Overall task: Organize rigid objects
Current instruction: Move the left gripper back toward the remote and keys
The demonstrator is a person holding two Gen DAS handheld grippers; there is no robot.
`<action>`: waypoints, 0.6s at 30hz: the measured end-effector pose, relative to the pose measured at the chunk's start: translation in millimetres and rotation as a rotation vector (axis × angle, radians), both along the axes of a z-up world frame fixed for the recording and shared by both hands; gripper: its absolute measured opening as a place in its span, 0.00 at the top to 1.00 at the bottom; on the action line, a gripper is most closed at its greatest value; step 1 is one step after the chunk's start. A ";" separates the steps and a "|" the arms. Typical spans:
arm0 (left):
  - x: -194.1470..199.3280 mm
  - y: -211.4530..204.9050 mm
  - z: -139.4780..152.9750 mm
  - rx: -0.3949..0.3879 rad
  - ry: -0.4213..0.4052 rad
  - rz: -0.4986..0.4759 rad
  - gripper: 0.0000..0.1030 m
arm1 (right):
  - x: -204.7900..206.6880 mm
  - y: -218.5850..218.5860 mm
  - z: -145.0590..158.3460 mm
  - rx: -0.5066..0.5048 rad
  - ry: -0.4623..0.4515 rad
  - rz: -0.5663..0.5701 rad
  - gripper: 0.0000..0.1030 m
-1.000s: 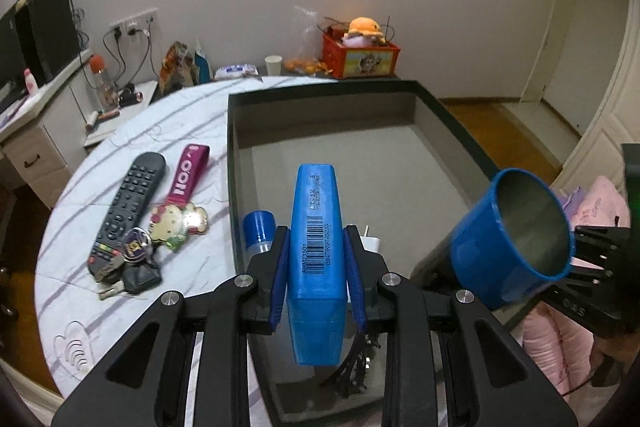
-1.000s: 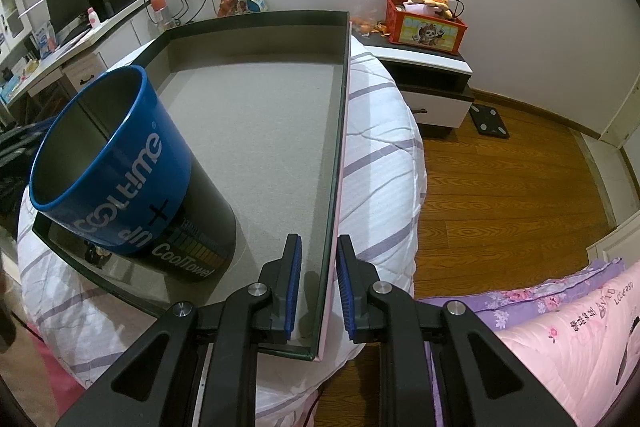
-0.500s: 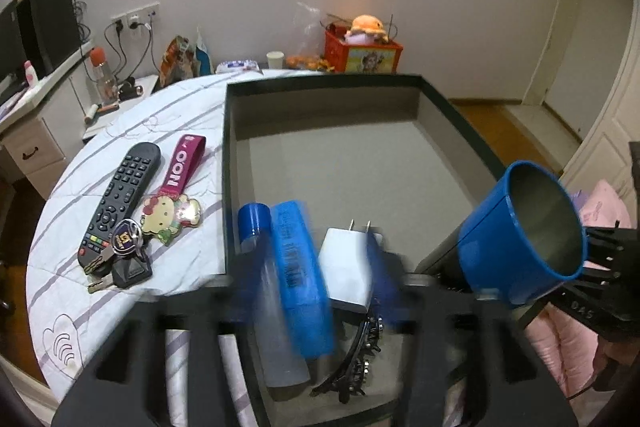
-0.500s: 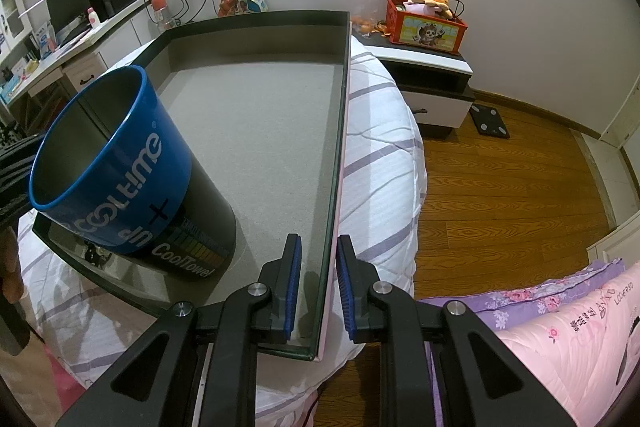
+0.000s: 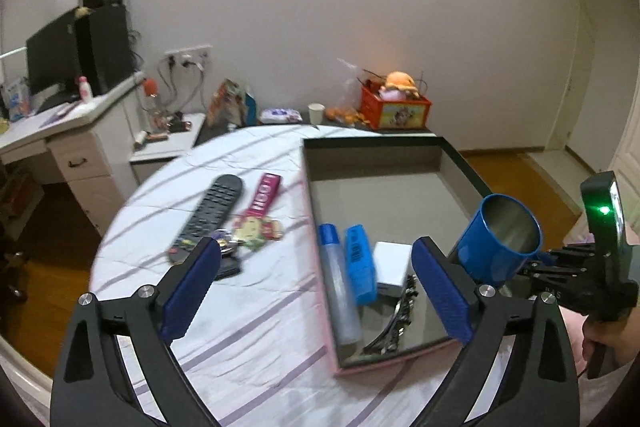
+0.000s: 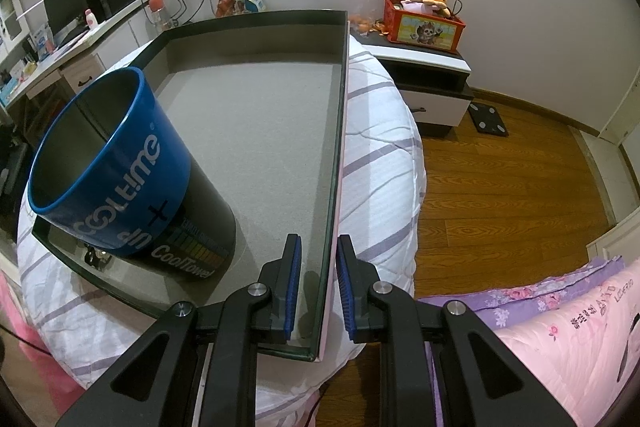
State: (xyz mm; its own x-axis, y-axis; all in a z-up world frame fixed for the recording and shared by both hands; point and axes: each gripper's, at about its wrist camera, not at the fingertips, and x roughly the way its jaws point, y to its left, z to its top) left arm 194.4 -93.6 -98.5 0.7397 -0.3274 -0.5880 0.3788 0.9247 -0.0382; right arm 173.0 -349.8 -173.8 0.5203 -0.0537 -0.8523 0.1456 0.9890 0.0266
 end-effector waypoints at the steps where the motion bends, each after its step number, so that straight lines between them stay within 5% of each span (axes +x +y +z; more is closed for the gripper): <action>1: -4.4 5.8 3.1 0.004 -0.015 0.015 0.03 | 0.2 0.3 0.1 -0.003 0.002 -0.002 0.82; 9: -21.2 48.9 14.1 0.015 -0.060 0.155 0.01 | 2.0 1.3 0.7 -0.008 0.020 -0.010 0.82; 18: -42.7 78.1 17.4 0.021 -0.089 0.194 0.01 | 2.3 0.3 -0.5 0.000 0.025 -0.022 0.82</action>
State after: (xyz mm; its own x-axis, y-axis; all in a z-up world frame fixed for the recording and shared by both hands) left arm 151.8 -15.5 -81.1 0.8369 -0.1616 -0.5230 0.1942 0.9809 0.0075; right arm 175.3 -349.5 -174.3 0.4977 -0.0652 -0.8649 0.1683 0.9855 0.0225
